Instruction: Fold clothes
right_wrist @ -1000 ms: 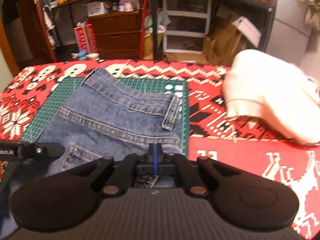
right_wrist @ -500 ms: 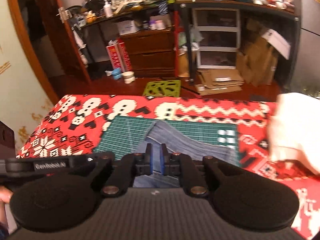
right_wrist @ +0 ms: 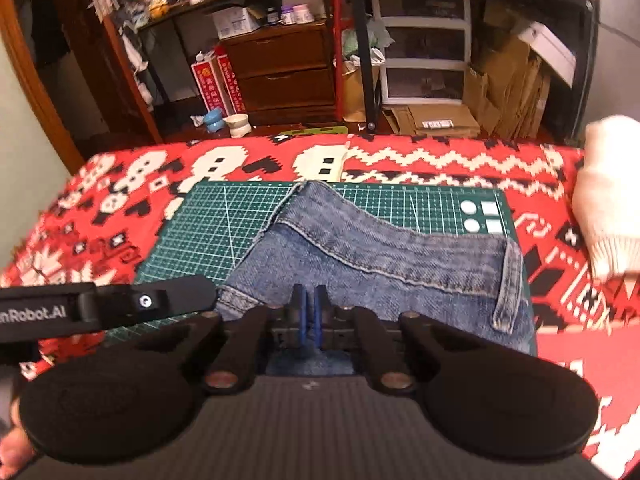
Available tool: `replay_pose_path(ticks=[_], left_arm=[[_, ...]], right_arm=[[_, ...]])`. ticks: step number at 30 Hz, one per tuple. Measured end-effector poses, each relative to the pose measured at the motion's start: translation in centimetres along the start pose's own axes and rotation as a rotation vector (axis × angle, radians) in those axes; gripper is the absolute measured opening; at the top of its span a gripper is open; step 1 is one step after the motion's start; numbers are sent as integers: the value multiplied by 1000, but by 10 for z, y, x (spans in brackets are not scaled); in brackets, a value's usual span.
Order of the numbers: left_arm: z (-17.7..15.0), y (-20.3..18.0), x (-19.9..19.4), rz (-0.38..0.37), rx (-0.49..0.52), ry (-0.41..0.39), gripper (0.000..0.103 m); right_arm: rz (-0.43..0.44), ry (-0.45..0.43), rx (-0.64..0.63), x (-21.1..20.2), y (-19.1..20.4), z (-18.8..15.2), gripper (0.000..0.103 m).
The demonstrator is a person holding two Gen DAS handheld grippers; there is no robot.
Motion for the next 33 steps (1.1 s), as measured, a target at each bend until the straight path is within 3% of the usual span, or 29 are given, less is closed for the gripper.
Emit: replay_pose_path(ticks=[5,11,16,28,33], left_arm=[[-3,-5,0,11,34,-6,6],[-6,-10,0,27,72,-11,6],[-5,-7,0,20,51,-8,6],[-5,-7,-1,16,46,-4,6],[-3,-9,-3,36,69,-6,6]], right_arm=[[-36,-10,-31,8,6,1,0],[-10,0,-15,2,-2,5,0],[-39,-16,-77,-14,-9,3,0],[-27,-26,-47,-2,-14,6,0],[-35,-29,39,-16,-26,10,1]])
Point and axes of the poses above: each gripper's, at about its wrist camera, not at the fingertips, and x roughly the way its jaws point, y to its left, z to its top, the point moved 2 cm from there along x, roughly the way its jaws point
